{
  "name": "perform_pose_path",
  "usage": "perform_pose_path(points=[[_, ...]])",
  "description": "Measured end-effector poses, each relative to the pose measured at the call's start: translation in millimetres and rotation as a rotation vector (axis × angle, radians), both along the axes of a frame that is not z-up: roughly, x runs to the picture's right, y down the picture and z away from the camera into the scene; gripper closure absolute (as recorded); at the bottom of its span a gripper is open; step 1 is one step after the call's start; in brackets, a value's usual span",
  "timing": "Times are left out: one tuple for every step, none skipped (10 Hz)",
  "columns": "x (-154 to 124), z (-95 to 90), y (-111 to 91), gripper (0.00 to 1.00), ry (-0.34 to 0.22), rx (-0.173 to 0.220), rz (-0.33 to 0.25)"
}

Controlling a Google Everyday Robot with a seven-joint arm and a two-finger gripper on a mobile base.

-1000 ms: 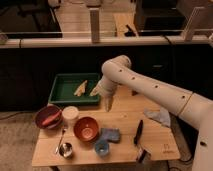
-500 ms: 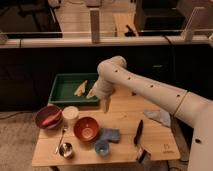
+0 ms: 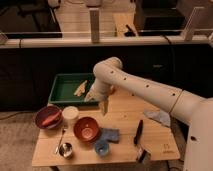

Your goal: Place fork in plastic cup

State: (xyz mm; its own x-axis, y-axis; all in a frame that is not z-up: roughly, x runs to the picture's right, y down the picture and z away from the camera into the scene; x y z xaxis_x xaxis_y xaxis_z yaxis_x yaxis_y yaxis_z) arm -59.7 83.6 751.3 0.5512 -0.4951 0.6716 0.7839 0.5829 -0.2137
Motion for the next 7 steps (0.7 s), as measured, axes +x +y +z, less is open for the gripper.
perform_pose_path(points=[[-2.2, -0.1, 2.4, 0.20, -0.005, -0.003, -0.013], [-5.6, 0.2, 7.5, 0.20, -0.011, -0.009, -0.034], [-7.9, 0.6, 10.8, 0.20, -0.015, -0.013, -0.047], [-10.4, 0.8, 13.0, 0.20, -0.018, -0.015, -0.055], [-14.9, 1.1, 18.6, 0.20, -0.026, -0.020, -0.074], [-16.8, 1.1, 21.7, 0.20, -0.030, -0.021, -0.084], [-19.5, 1.8, 27.1, 0.20, -0.036, -0.021, -0.098]])
